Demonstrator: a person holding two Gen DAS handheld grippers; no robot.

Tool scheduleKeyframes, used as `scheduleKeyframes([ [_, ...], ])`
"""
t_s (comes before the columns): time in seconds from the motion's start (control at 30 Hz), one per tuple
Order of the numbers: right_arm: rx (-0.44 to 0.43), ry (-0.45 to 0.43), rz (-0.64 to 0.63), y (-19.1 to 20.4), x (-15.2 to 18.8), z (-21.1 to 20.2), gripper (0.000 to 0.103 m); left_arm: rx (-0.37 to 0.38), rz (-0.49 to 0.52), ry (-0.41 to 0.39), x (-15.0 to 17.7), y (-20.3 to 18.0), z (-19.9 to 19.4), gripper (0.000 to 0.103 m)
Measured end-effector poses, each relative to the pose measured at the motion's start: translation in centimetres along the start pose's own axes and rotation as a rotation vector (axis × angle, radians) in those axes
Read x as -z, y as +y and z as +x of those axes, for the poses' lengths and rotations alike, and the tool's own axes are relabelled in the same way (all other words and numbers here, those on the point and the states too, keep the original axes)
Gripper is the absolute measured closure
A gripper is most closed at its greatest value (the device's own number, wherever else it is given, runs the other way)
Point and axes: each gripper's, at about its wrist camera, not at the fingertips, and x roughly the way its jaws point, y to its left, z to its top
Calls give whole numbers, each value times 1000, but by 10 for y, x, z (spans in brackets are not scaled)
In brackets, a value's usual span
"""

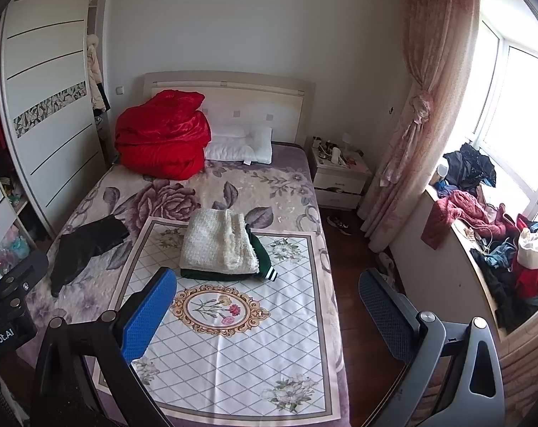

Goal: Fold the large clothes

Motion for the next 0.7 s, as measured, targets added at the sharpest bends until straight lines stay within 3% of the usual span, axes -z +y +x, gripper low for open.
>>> scheduleKeyframes([
  [0.7, -1, -18, 11, 1, 2, -5, 0, -3, 3, -5, 0, -4, -3, 0],
])
